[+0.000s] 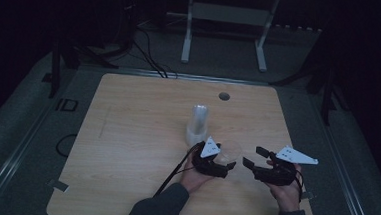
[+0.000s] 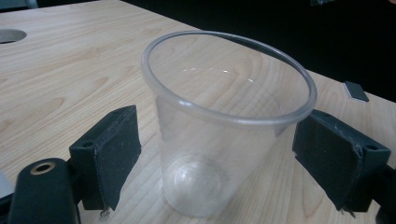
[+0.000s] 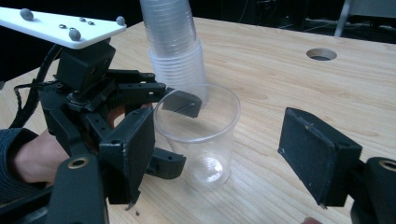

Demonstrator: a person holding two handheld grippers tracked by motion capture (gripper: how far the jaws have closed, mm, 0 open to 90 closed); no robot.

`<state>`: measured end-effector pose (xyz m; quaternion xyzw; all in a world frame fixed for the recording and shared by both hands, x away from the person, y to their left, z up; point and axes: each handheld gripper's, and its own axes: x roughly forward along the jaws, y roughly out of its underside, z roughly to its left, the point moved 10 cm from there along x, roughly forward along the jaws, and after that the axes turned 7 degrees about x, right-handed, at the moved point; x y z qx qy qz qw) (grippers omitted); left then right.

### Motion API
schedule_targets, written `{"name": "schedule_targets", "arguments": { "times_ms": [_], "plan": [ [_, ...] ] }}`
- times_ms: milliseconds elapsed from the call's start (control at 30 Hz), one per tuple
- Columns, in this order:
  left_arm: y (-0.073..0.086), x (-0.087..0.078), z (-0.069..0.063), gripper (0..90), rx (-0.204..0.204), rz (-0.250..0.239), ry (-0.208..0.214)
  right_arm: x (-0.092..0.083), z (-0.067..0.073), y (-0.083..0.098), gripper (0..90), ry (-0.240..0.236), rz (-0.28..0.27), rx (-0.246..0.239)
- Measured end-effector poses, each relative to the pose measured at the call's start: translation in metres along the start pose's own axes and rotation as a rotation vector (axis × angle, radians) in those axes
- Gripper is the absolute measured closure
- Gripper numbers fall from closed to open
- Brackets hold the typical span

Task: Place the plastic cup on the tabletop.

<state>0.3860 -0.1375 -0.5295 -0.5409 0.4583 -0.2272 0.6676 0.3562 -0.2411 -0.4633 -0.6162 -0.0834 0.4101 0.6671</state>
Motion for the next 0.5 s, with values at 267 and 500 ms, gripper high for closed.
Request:
{"name": "schedule_targets", "arguments": {
  "times_ms": [267,500],
  "plan": [
    [0.004,-0.012,-0.001,15.1,-0.021,-0.019,0.0,-0.002,-0.001,-0.001,26.7,0.002,-0.006,0.004],
    [0.008,-0.021,-0.004,15.1,-0.03,-0.026,0.007,-0.001,-0.002,-0.001,26.6,0.003,-0.008,0.003]
  ]
}}
